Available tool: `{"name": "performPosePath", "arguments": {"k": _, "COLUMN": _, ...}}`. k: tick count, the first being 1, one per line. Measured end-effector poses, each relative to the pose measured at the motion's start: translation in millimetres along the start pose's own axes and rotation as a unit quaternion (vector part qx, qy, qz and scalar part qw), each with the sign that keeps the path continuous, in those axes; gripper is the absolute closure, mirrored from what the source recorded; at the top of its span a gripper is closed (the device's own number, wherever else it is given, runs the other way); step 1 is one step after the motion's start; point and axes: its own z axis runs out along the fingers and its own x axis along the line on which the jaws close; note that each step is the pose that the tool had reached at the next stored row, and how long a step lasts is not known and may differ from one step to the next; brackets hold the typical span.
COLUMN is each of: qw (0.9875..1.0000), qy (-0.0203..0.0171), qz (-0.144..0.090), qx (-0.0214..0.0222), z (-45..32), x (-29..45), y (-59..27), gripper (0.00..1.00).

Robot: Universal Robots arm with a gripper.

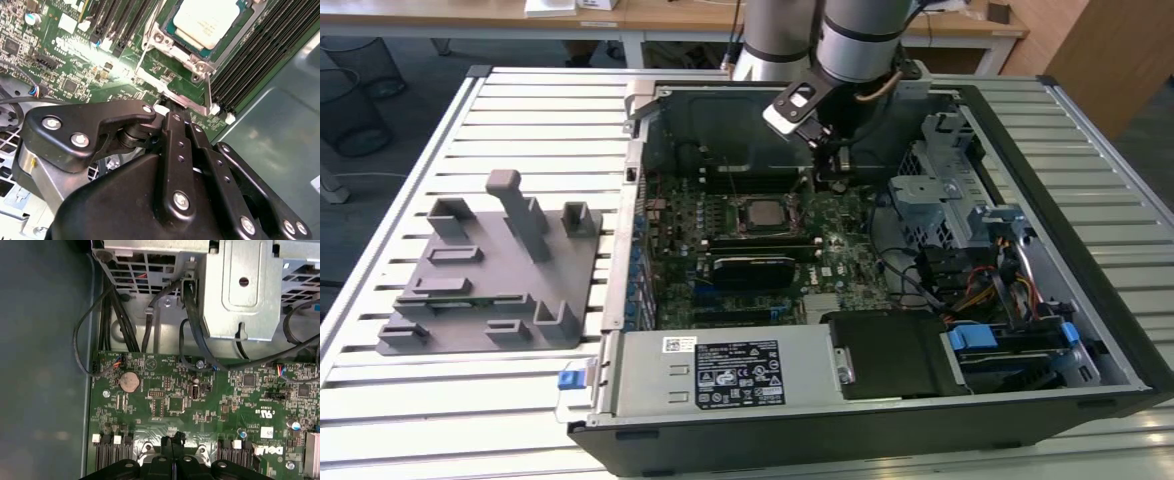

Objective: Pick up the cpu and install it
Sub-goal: 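Close the cpu cover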

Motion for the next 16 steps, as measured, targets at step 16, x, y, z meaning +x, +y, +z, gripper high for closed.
{"name": "performPosePath", "arguments": {"k": 16, "qw": 1.0, "qy": 0.0, "qz": 0.0, "qx": 0.0, "z": 0.5, "x": 1.1, "y": -25.4, "gripper": 0.89}}
